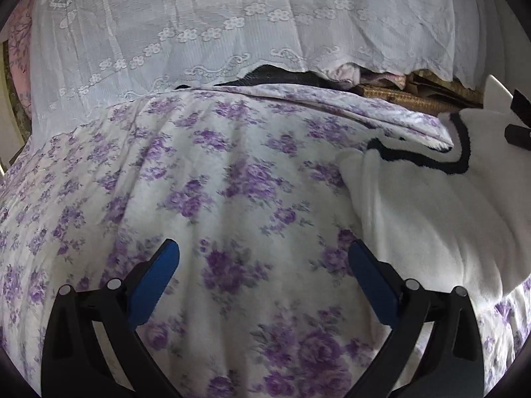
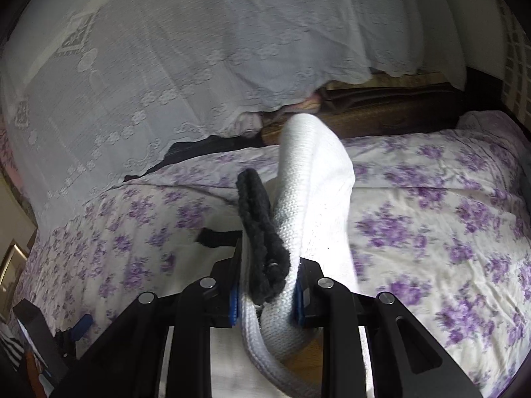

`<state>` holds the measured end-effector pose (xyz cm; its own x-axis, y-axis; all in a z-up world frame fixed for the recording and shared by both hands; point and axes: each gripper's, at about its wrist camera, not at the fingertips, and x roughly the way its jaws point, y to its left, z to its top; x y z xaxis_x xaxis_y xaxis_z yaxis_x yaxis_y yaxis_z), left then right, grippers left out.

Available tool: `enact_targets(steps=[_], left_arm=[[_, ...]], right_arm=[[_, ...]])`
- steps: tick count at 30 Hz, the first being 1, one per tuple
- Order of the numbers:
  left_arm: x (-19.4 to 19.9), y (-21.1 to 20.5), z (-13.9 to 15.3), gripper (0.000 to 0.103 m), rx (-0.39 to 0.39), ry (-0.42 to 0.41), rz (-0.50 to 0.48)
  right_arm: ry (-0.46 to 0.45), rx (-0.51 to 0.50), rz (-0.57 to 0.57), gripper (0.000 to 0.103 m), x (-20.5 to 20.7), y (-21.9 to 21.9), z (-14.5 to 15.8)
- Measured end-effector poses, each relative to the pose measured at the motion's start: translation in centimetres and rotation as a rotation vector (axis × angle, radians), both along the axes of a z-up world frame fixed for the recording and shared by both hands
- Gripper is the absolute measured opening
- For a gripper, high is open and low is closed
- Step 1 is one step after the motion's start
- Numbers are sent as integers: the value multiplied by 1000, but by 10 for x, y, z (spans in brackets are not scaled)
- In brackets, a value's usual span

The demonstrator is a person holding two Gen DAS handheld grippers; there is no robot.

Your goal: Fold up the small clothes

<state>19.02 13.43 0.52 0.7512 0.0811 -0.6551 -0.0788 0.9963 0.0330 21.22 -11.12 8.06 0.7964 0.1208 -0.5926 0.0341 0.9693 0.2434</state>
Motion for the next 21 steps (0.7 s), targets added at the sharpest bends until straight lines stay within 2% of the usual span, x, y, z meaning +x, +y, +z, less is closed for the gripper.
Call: enact_targets(steps=[2, 9, 12, 14, 15, 17, 19, 21], left_arm=[[3, 9, 1, 99, -20, 4, 17], [15, 47, -5, 99, -181, 54, 87], [15, 56, -5, 99, -219, 52, 105], [15, 58, -5, 99, -221, 48, 111], [15, 59, -5, 99, -219, 46, 112], [16, 57, -6, 99, -209, 49, 106], [17, 54, -6, 99, -198, 48, 96], [16, 52, -4, 99, -193, 39, 90]], right_arm=[[1, -14, 19, 25, 2, 15, 0], [24, -47, 115, 25, 9, 82, -13], [67, -89, 139, 25, 10, 109, -37], [114, -162, 147, 26, 12, 125, -60], [131, -182, 162, 27, 11, 131, -71], [104, -246, 180, 32, 4, 141, -74], [110, -279, 237, 51, -2, 150, -70], [95, -292, 291, 53, -11, 153, -63]])
